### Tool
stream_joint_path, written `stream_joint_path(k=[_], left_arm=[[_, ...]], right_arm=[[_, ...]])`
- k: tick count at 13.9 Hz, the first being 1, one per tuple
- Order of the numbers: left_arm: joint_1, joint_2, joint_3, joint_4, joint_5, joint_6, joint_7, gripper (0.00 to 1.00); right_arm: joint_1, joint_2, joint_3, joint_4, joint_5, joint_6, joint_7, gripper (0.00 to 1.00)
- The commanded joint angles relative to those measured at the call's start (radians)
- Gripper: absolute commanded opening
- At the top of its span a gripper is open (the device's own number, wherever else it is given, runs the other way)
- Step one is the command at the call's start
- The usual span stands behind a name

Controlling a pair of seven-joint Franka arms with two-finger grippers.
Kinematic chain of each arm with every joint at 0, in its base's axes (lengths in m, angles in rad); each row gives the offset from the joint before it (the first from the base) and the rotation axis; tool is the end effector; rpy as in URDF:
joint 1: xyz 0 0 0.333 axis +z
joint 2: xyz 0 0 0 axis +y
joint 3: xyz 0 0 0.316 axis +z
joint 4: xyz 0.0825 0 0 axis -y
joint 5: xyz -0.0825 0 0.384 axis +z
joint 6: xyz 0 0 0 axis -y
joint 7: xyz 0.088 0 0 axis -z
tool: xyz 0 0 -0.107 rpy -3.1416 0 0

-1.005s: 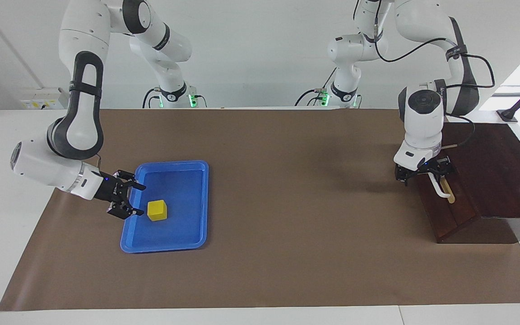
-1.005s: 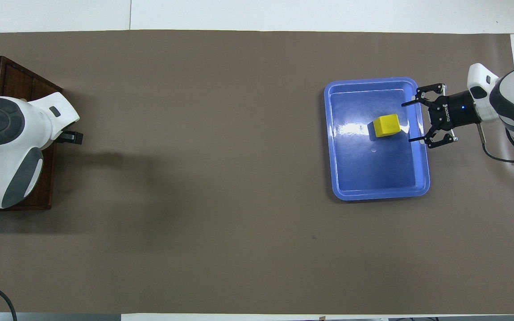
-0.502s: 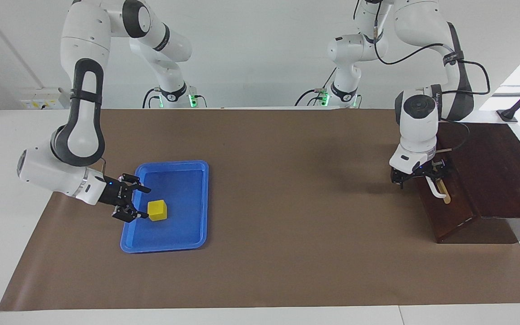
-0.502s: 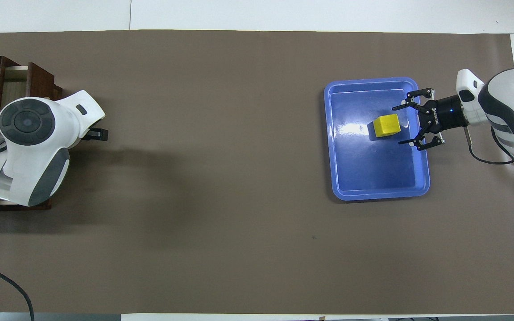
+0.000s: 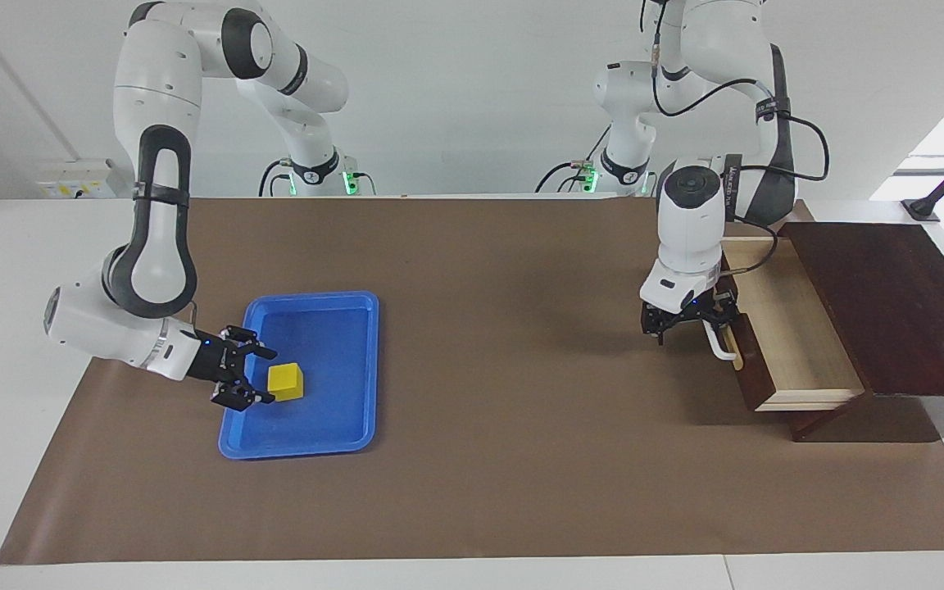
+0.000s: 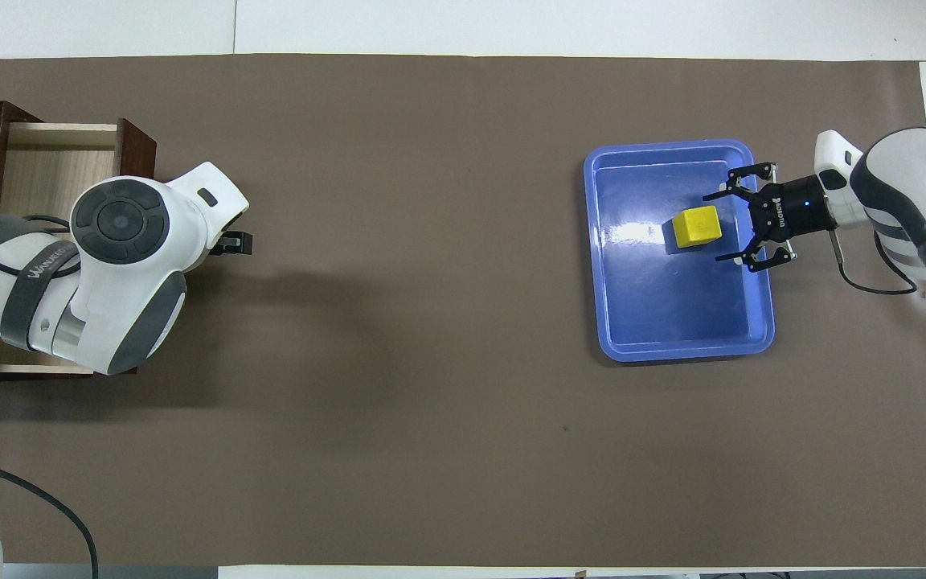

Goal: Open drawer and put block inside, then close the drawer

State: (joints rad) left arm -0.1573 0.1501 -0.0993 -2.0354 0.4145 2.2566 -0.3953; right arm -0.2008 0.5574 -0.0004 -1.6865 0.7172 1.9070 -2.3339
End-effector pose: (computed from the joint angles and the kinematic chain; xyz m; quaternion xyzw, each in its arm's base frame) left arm 0.5707 -0.1371 0.3807 -0.9854 0.0556 -0.0842 0.1368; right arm 0.6440 -0.0830 0.2664 -0.5947 -0.7262 -0.2462 0.2415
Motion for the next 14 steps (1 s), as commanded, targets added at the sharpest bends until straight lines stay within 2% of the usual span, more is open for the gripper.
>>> stream_joint_path(k=[1, 10, 11, 12, 13, 14], left_arm=[[-0.025, 0.014, 0.006, 0.024, -0.048, -0.028, -0.019, 1.0], [-0.033, 0.023, 0.007, 0.063, -0.082, -0.049, -0.025, 1.0], [-0.034, 0.023, 0.006, 0.064, -0.082, -0.048, -0.025, 1.0], [-0.041, 0.023, 0.007, 0.064, -0.082, -0.048, -0.025, 1.0], [-0.041, 0.023, 0.007, 0.064, -0.082, -0.046, -0.025, 1.0], [-0.042, 0.025, 0.006, 0.064, -0.082, -0.045, -0.025, 1.0]], right_arm=[[-0.003, 0.026, 0.002, 0.03, 0.019, 0.0, -0.028, 1.0], [-0.002, 0.027, 0.02, 0.048, 0.033, -0.017, -0.019, 1.0], [-0.002, 0.027, 0.02, 0.048, 0.033, -0.017, -0.019, 0.95], [-0.002, 0.027, 0.02, 0.048, 0.033, -0.016, -0.018, 0.79], [-0.002, 0.027, 0.02, 0.048, 0.034, -0.016, -0.018, 0.52], [-0.002, 0.027, 0.02, 0.048, 0.038, -0.014, -0.016, 0.09]])
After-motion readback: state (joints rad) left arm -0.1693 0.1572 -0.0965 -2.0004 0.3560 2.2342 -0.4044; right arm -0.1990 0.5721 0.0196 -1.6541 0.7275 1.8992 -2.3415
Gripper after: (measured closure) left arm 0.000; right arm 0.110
